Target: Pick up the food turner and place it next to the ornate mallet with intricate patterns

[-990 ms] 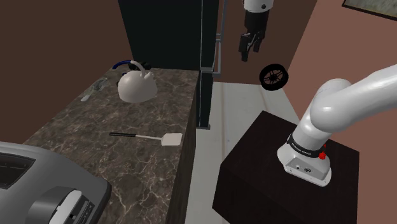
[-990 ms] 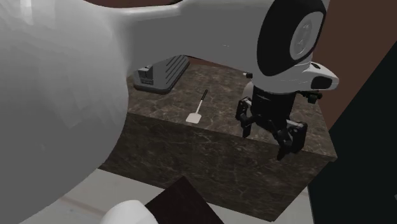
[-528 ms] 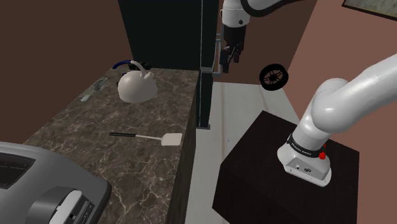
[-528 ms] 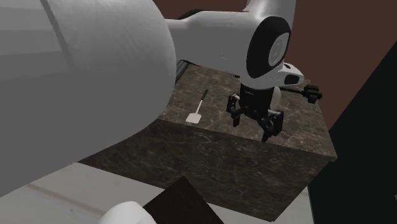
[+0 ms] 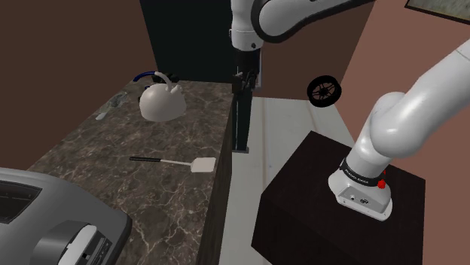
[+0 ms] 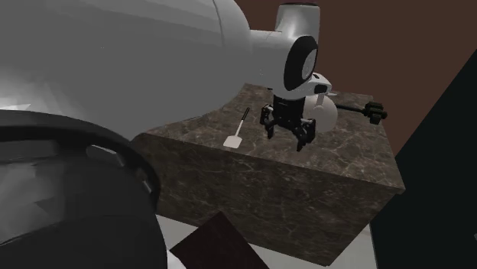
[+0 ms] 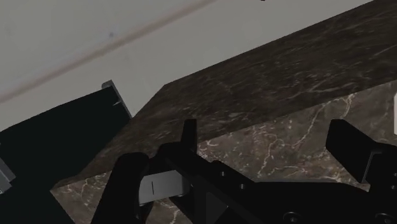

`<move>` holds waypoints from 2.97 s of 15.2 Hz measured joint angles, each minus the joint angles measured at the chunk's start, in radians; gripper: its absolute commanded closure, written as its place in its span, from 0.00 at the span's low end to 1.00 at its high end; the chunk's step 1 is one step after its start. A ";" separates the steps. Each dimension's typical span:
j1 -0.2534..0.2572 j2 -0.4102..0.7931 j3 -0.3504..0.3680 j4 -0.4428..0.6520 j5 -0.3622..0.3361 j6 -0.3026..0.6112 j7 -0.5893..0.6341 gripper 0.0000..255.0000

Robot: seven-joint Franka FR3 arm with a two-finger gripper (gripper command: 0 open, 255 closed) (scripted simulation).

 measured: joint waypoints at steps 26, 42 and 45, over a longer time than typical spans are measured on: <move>0.228 0.733 0.184 0.533 -0.192 0.229 0.121 0.00; 0.241 0.790 0.172 0.527 -0.219 0.289 0.137 1.00; 0.241 0.790 0.172 0.527 -0.219 0.289 0.137 1.00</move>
